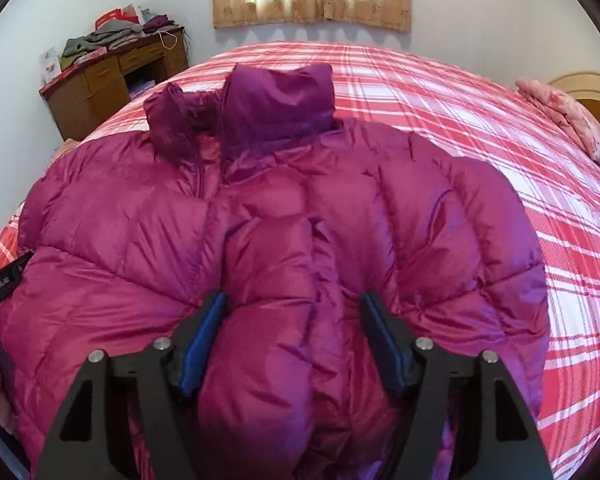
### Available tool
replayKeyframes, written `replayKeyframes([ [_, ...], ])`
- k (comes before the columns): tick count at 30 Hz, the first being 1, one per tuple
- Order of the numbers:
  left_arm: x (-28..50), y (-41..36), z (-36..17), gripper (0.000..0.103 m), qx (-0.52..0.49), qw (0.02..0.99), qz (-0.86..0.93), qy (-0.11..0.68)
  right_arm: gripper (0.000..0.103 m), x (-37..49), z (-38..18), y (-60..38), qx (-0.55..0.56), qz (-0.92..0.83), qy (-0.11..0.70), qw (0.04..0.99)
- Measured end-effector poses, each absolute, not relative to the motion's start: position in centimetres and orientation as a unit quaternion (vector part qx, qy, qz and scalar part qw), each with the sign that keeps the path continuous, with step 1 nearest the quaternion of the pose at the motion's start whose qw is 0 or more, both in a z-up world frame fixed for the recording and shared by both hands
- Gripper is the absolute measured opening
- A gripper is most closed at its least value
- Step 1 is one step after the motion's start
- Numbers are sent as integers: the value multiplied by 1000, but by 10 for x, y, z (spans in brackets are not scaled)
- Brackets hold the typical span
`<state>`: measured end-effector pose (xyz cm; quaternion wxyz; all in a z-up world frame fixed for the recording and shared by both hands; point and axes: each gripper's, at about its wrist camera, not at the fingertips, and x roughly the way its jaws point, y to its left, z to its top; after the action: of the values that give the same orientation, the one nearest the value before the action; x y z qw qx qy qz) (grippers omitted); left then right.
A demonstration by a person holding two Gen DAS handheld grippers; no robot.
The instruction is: Fold large clothes
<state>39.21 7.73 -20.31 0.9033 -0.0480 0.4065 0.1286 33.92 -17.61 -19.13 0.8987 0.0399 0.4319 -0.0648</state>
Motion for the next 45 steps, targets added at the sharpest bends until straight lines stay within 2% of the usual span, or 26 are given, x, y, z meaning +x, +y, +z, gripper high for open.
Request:
replayKeyframes([
  [3, 393, 71, -203, 88, -29, 903, 139, 405, 72, 338, -192, -175, 39, -65, 431, 899],
  [39, 379, 86, -202, 89, -88, 916, 109, 377, 75, 325, -191, -188, 82, -54, 395, 913],
  [45, 378, 87, -201, 89, -92, 917, 106, 374, 80, 323, -187, -187, 80, -58, 393, 914],
])
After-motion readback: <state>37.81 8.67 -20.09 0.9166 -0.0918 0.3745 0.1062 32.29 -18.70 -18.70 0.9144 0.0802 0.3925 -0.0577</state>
